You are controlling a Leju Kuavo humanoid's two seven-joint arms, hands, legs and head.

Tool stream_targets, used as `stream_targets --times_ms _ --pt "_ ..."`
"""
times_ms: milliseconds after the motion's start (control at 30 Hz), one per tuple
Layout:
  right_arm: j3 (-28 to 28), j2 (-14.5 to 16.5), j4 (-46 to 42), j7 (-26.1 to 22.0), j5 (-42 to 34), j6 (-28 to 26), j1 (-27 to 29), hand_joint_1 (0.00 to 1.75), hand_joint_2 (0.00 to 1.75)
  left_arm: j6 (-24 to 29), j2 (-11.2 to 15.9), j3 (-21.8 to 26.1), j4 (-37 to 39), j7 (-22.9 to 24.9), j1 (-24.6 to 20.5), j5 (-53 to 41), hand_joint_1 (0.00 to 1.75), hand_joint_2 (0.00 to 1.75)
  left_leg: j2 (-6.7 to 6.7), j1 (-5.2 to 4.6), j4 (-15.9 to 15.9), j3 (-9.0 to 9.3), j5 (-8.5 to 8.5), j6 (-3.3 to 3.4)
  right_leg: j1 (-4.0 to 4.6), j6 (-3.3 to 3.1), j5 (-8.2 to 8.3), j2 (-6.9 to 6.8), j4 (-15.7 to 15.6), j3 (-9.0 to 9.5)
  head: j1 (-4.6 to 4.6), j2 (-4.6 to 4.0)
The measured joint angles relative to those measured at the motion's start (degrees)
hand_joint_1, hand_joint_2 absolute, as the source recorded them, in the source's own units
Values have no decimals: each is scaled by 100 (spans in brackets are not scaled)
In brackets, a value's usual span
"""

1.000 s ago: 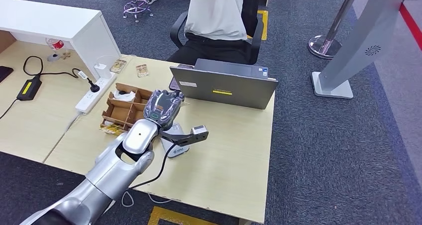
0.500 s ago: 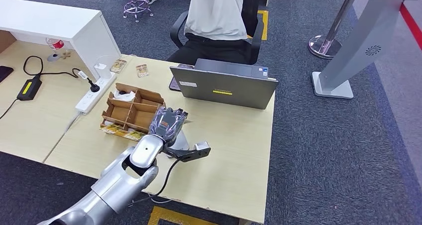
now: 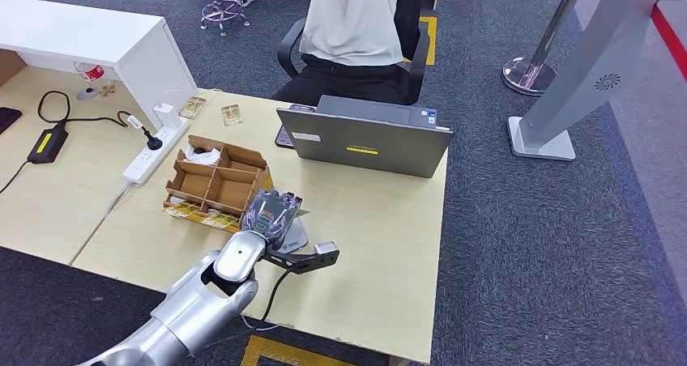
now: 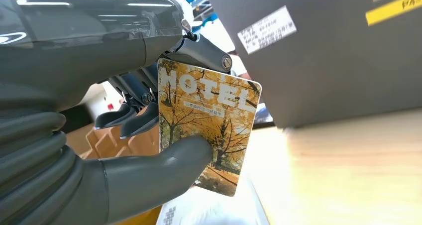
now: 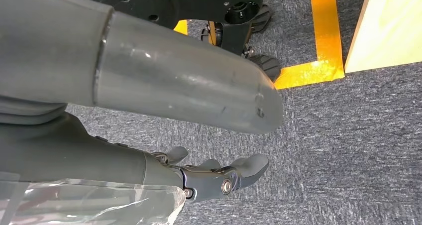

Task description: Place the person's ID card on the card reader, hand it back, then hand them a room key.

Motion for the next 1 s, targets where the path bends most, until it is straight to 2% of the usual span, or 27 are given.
stream_targets --times_ms 533,800,900,1000 --pt "13 0 0 97 128 2 -1 0 0 17 -131 52 766 -45 -159 131 175 175 -7 0 0 9 1 0 0 0 0 -4 0 12 1 0" --pt "13 0 0 102 167 8 0 0 0 184 -167 60 865 -49 -352 130 175 175 -9 0 0 9 3 1 0 0 1 -6 1 12 0 0" --pt "14 0 0 82 190 28 1 0 0 671 -157 83 733 -86 -401 155 175 175 -9 1 2 4 6 2 0 1 2 -7 1 6 0 0" --pt "40 0 1 39 290 42 -3 0 0 1681 -67 161 220 -248 -615 19 175 175 -15 1 2 -7 9 5 2 2 3 -12 2 2 1 0"
